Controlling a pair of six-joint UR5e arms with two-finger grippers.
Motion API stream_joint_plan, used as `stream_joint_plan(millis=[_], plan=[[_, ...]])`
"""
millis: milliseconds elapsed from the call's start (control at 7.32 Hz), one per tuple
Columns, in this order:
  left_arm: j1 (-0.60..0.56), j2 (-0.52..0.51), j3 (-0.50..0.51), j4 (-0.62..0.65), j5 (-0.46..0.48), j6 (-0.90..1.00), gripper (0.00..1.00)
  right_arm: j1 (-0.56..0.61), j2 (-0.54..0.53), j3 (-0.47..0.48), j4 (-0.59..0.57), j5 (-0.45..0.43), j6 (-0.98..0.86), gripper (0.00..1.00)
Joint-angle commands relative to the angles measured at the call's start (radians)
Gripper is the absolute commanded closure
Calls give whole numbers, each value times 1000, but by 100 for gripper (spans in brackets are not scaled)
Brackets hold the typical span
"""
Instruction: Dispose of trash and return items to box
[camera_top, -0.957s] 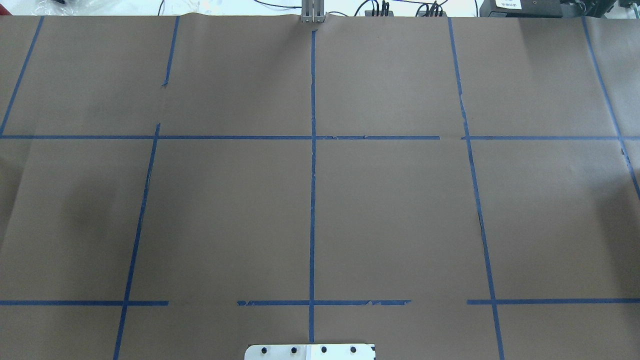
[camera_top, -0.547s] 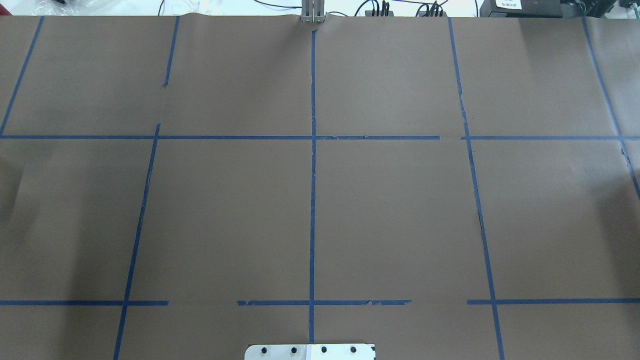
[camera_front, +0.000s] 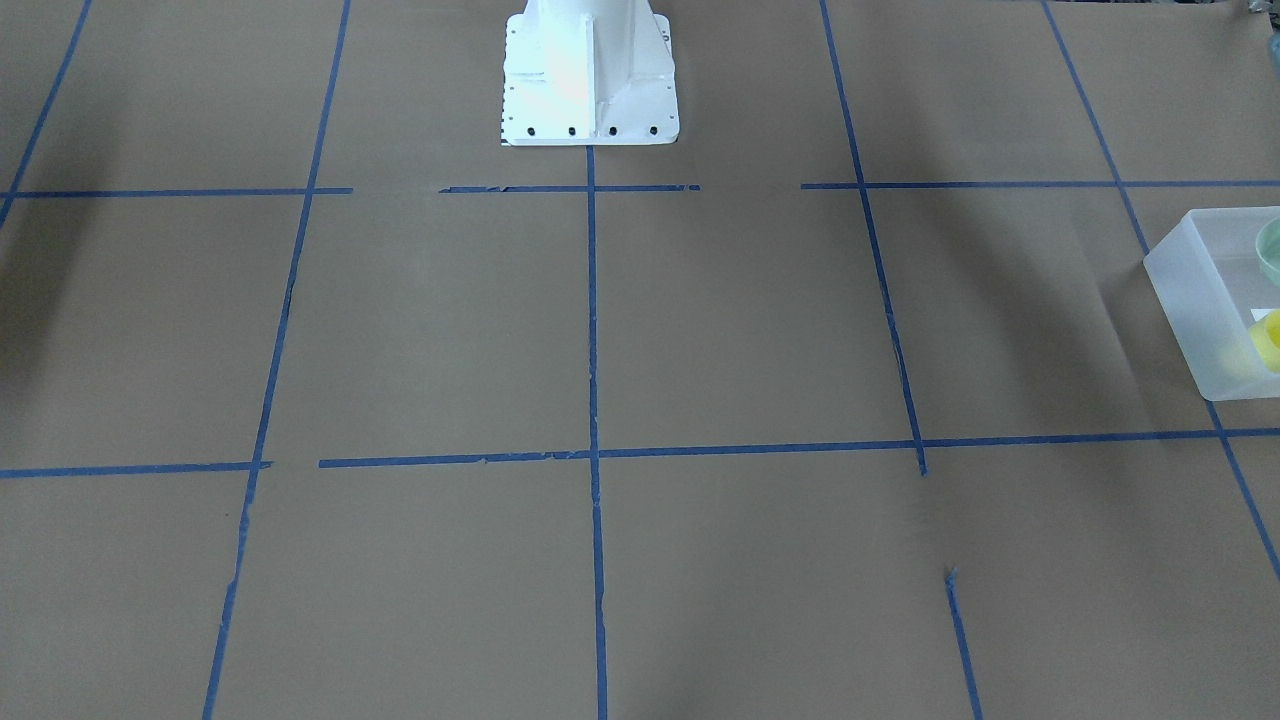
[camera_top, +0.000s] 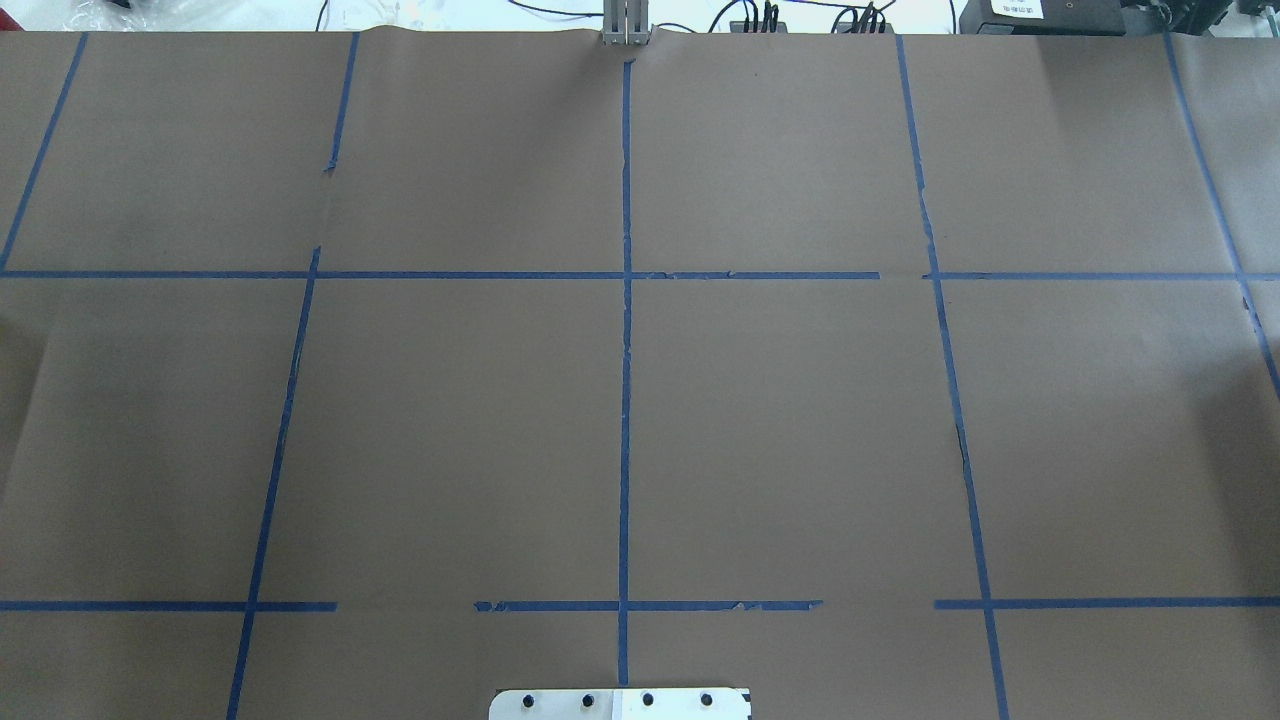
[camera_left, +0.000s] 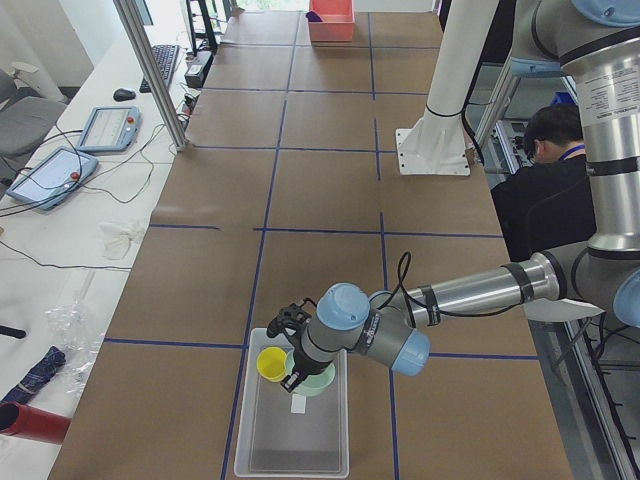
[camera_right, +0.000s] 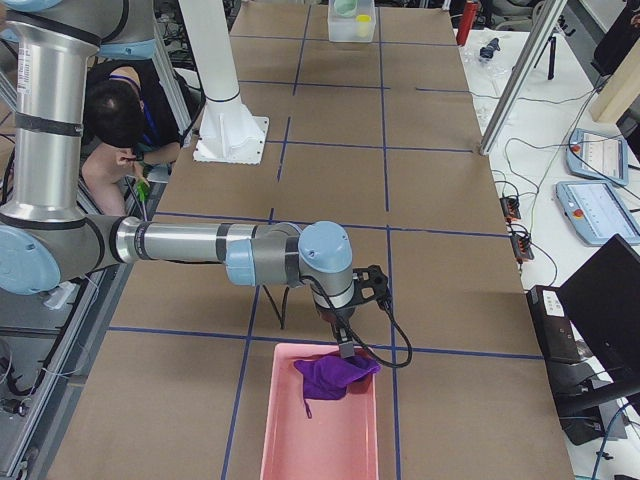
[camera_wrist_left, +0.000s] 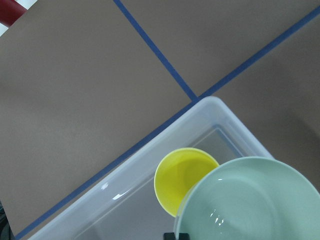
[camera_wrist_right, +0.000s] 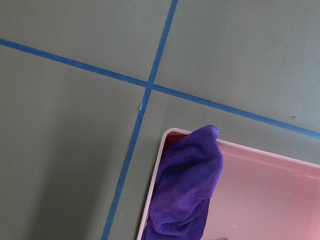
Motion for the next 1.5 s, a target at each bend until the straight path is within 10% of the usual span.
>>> stream_joint_plan(millis=[0, 957, 1366], plan=[[-2, -2, 54, -77, 2, 4, 0, 0, -4, -3, 8, 0, 0, 0], [-19, 8, -214, 94, -180, -396, 0, 0, -53, -14, -4, 44, -14, 0], [-22, 15, -258, 472, -199, -390, 0, 0, -64, -28, -13, 49, -12, 0]])
